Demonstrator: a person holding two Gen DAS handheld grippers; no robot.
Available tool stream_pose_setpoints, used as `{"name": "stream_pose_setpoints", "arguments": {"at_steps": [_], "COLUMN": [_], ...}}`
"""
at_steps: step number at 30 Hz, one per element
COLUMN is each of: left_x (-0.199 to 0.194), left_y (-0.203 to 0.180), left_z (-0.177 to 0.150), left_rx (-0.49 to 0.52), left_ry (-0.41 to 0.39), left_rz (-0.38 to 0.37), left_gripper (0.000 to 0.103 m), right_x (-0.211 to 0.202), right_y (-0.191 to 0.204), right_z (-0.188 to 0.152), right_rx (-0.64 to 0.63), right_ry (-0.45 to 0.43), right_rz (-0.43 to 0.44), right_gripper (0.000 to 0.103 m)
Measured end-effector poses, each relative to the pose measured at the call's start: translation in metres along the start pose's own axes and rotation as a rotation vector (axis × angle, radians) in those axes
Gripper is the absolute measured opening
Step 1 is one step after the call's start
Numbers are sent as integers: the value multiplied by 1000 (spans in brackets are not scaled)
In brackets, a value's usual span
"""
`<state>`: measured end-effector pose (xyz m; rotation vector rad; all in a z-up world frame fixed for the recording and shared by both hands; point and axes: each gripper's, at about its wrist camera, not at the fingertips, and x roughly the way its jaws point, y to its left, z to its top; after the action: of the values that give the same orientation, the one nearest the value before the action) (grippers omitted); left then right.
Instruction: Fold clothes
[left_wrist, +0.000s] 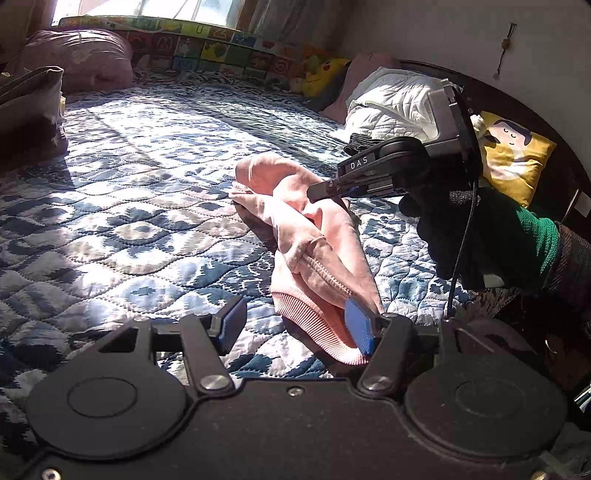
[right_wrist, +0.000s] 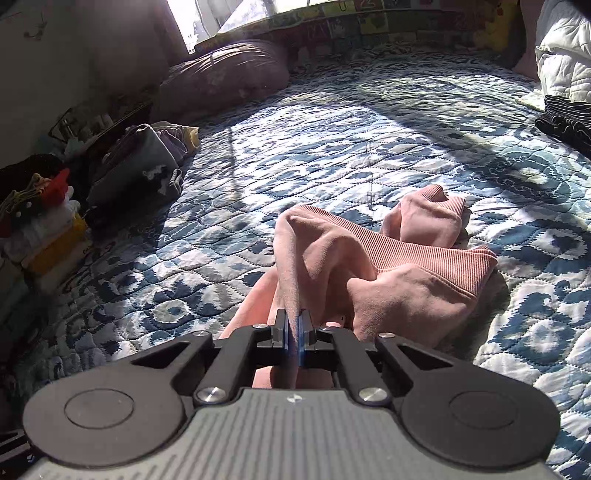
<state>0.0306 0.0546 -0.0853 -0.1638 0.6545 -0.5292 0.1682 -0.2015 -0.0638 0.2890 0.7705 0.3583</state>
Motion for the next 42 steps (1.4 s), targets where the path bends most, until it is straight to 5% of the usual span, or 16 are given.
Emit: {"name": "stream_pose_setpoints", "arguments": {"at_steps": [7, 18, 21, 27, 38, 42], "left_x": [19, 44, 60, 113, 264, 292], "left_y": [-7, -1, -2, 4, 24, 19], "left_z": [7, 34, 54, 94, 148, 136], "left_rx": [-62, -139, -140, -149, -98, -37], "left_ry": [-4, -8, -15, 20, 258, 347], "left_rz": [-27, -32, -38, -68, -77, -57], "left_gripper": [58, 61, 63, 65, 68, 66], "right_x": [-62, -77, -82, -68, -25, -19], "right_y": [-76, -150, -158, -165, -163, -160], "right_z": [-44, -131, -132, -108, -92, -92], "right_rx": [293, 553, 596, 608, 620, 599], "right_ry": [-104, -79, -141, -179, -161, -161], "right_rz": [14, -49, -15, 44, 122, 148], "right_gripper": [6, 15, 49, 68, 72, 59]}}
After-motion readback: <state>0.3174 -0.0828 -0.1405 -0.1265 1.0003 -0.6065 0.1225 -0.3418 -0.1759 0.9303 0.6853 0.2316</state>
